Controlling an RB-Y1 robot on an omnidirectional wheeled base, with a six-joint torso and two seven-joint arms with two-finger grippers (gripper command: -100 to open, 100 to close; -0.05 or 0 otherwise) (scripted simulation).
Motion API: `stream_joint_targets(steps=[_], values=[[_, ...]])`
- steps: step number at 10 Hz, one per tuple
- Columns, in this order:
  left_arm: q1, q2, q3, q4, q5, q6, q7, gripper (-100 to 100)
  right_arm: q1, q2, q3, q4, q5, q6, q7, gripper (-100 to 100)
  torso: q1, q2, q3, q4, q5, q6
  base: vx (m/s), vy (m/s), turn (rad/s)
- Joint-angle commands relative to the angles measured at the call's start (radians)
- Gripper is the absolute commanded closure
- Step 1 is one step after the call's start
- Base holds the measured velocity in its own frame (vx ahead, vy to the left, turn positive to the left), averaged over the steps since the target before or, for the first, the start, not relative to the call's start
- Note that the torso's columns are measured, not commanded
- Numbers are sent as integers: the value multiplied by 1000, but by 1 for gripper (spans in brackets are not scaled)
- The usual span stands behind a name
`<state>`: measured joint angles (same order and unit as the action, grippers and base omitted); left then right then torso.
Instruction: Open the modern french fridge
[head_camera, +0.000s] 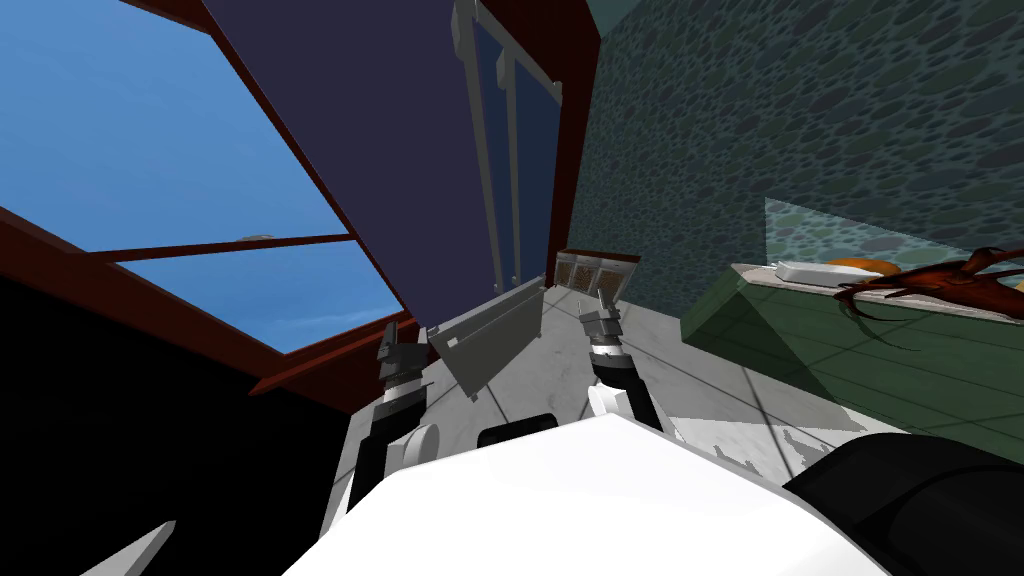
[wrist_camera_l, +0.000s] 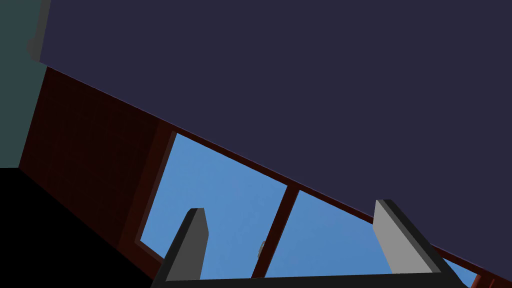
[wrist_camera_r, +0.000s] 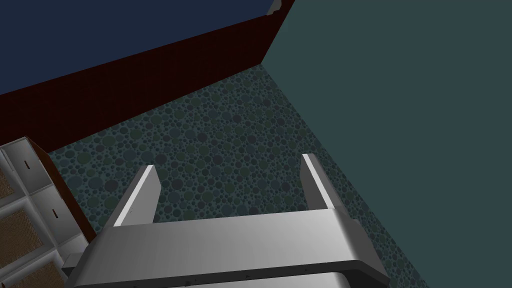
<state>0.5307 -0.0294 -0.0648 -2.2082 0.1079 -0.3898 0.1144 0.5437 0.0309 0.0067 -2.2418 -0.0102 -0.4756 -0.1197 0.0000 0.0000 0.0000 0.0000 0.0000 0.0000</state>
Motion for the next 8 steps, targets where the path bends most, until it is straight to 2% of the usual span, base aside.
stream_joint_targets(steps=[1, 8], values=[[0, 0, 0, 0, 0, 0, 0, 0, 0, 0, 0, 0, 0, 0, 0, 0, 0, 40, -82, 41, 0, 0, 0, 0, 0], [0, 0, 0, 0, 0, 0, 0, 0, 0, 0, 0, 0, 0, 0, 0, 0, 0, 544, -1087, 544, 0, 0, 0, 0, 0]])
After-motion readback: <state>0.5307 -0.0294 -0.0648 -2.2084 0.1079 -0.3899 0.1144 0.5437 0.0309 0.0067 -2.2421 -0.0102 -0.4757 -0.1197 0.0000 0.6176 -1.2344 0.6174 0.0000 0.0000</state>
